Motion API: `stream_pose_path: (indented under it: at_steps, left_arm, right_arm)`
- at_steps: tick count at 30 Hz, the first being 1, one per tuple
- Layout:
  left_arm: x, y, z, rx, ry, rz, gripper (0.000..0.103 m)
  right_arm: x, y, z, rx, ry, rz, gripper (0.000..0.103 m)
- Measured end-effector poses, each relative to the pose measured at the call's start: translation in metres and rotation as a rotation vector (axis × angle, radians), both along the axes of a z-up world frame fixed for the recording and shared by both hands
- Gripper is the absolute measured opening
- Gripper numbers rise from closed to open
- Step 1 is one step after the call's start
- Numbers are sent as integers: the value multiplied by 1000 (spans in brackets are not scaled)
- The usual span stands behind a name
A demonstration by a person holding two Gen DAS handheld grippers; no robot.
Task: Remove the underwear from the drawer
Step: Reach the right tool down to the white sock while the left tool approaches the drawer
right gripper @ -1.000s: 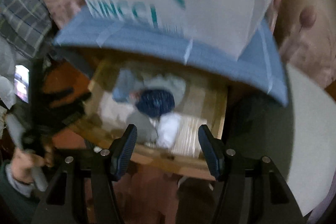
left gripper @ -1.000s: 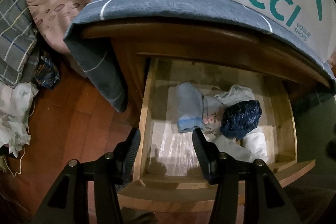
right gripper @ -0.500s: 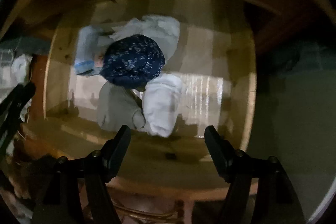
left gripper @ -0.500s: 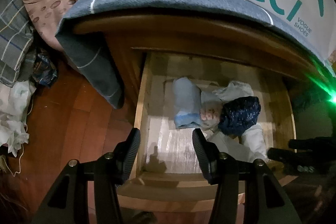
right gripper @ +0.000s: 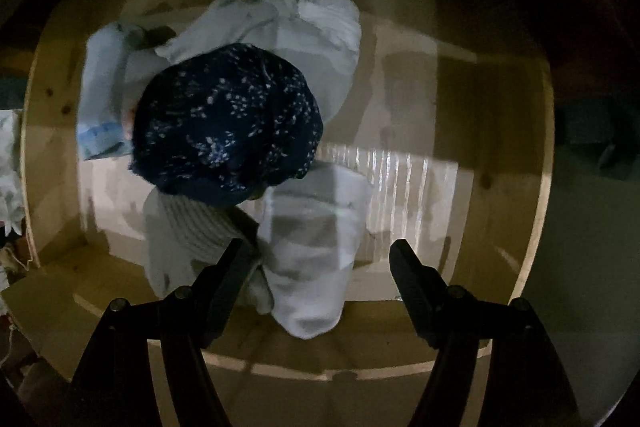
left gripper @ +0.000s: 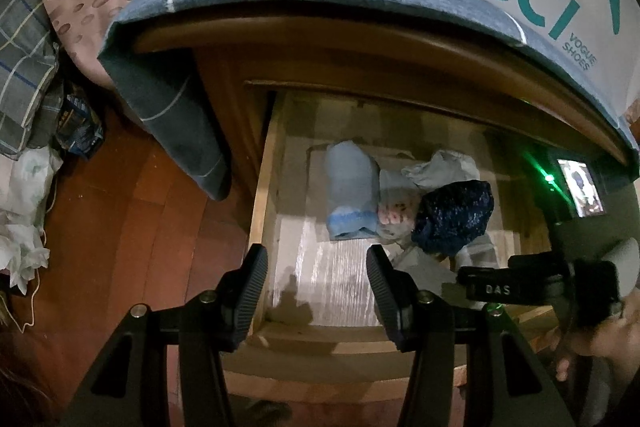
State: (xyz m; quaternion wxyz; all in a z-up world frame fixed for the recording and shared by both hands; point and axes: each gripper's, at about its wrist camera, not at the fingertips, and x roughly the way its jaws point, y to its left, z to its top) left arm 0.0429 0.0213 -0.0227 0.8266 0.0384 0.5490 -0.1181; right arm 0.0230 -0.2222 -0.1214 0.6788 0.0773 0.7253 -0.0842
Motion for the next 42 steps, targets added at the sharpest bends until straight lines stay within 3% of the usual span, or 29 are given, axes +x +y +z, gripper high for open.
stream_pose_path:
  at_steps: [7, 15, 17, 21, 24, 28, 38, 42]
  left_arm:
    - [0, -2, -1, -1, 7, -5, 53]
    - [3, 1, -4, -29, 34, 20, 53]
    - [2, 1, -5, -28, 35, 15, 53]
    - [3, 1, -7, -15, 42, 7, 53]
    - [3, 1, -8, -11, 45, 9, 53]
    - [4, 0, -9, -8, 42, 8, 53]
    - [3, -8, -13, 2, 58, -6, 53]
    - [0, -17, -16, 8, 66, -19, 53]
  right_arm:
    - [11, -1, -15, 32, 67, -42, 71]
    - [21, 1, -24, 24, 123, 9, 76]
    - [21, 0, -27, 38, 133, 11, 73]
    - [19, -9, -28, 141, 129, -66, 51]
    - [17, -14, -21, 138, 98, -58, 47]
    - [14, -19, -14, 99, 69, -67, 44]
    - [16, -10, -27, 62, 141, -7, 50]
    - [14, -22, -21, 81, 102, -21, 42]
